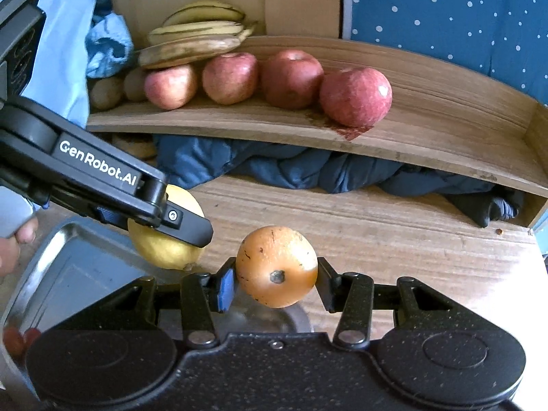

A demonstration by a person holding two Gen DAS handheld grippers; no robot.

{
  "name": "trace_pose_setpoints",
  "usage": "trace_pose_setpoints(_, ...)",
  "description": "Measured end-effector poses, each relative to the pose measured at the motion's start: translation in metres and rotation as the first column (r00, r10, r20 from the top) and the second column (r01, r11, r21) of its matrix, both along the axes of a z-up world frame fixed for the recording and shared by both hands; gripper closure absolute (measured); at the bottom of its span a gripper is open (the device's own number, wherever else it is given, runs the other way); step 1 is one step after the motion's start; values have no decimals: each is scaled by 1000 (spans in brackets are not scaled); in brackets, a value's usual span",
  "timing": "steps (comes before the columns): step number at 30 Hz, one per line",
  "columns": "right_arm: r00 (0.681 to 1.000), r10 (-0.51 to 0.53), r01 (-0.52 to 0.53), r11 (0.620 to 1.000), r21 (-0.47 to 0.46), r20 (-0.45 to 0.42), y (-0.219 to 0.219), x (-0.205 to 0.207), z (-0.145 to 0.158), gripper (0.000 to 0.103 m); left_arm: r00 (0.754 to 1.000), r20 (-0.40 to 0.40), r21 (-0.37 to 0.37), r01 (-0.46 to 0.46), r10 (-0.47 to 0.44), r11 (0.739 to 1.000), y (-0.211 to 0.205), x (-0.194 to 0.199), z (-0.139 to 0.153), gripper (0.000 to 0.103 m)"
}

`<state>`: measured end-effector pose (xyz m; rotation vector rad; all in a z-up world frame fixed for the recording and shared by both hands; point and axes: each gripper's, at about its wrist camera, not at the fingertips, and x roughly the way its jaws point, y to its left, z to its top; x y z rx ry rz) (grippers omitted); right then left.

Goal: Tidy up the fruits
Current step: 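Carry the spotted pear and lemon over the steel tray with both grippers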

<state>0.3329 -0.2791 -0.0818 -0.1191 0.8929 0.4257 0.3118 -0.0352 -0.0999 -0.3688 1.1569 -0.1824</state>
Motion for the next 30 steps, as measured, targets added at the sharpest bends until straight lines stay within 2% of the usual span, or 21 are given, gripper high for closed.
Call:
trace_pose_setpoints(15, 999, 37, -37, 999, 8, -12, -1, -42, 5, 54, 999, 4, -6, -39, 39, 999, 0, -46, 1, 41)
trace_pose_setpoints(30, 999, 23, -23, 1000, -5, -29, -14, -66, 1, 54, 1000, -11, -10, -17, 17, 1000, -18, -64, -5, 41)
